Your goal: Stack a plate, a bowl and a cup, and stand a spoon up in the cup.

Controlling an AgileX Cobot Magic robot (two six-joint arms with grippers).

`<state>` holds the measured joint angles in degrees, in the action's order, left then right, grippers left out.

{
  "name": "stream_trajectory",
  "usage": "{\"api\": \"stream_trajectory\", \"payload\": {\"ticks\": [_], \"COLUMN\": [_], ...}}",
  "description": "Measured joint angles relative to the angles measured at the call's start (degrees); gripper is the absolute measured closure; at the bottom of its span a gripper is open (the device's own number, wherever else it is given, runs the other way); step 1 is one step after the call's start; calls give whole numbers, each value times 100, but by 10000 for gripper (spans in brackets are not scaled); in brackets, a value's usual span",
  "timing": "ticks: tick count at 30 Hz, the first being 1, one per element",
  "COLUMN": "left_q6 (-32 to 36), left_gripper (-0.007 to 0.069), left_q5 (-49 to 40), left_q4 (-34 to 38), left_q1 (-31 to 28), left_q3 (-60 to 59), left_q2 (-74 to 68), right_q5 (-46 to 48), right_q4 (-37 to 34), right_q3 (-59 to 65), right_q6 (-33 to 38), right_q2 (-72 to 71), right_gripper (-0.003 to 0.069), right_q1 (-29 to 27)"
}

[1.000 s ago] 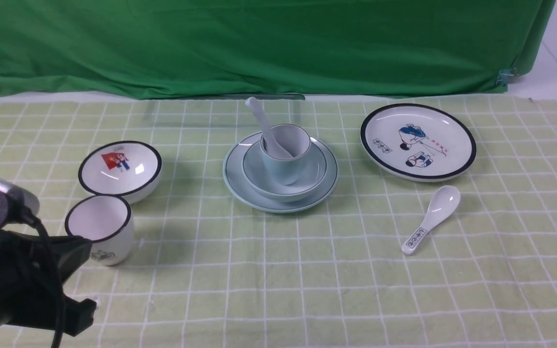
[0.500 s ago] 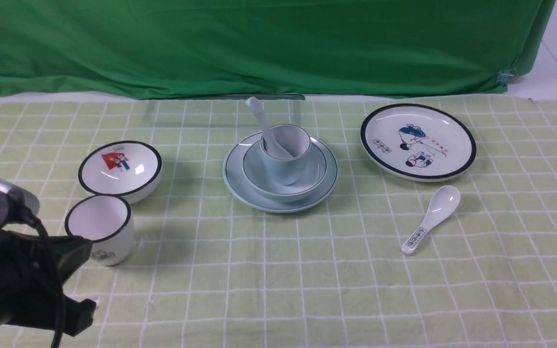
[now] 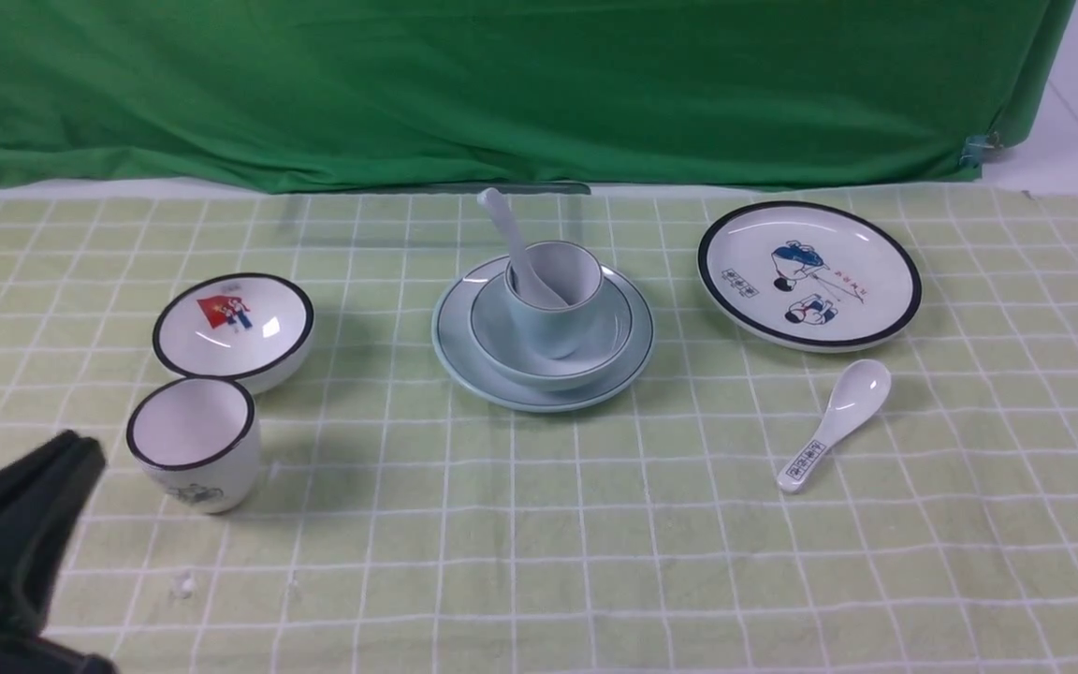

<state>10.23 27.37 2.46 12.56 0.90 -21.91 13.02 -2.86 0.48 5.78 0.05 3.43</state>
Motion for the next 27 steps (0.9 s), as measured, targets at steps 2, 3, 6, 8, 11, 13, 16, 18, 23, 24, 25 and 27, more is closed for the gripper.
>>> {"api": "stream_trajectory", "payload": {"ticks": [2, 3, 6, 8, 11, 13, 16, 18, 23, 24, 25, 27], "left_q6": [68, 78, 421, 520, 526, 513, 414, 333, 226, 158, 110, 45], "left_gripper": [653, 653, 653, 653, 653, 653, 653, 653, 653, 653, 653, 653], "left_q5": [-91, -134, -1259, -2271, -3309, -3778, -4293, -4312, -4317, -4317, -4317, -4304], "left_q4": [253, 293, 972, 1132, 1119, 1085, 977, 935, 716, 611, 535, 452], "left_q1": [-128, -144, -526, -846, -1126, -1174, -1222, -1229, -1266, -1266, -1266, -1266], "left_q3": [-74, -74, -94, -105, -124, -124, -131, -131, -131, -131, -131, -131], "left_q2": [553, 617, 1641, 2095, 2178, 2178, 2178, 2178, 2178, 2178, 2178, 2178], "right_q5": [-15, -15, -17, -25, -24, -32, -43, -43, -43, -43, -43, -43], "right_q4": [0, 0, 0, 0, 2, 2, 2, 2, 2, 2, 2, 2], "right_q3": [0, 0, 0, 0, 5, 5, 5, 5, 5, 5, 5, 5], "right_q6": [0, 0, 0, 0, -6, -6, -6, -6, -1, -1, -5, -5], "right_q2": [0, 0, 0, 13, 13, 16, 16, 16, 16, 16, 16, 16], "right_gripper": [539, 539, 532, 526, 519, 517, 508, 503, 492, 490, 487, 484], "right_q1": [0, 0, 0, 0, -6, -6, -6, -6, -6, -6, -6, -6]}}
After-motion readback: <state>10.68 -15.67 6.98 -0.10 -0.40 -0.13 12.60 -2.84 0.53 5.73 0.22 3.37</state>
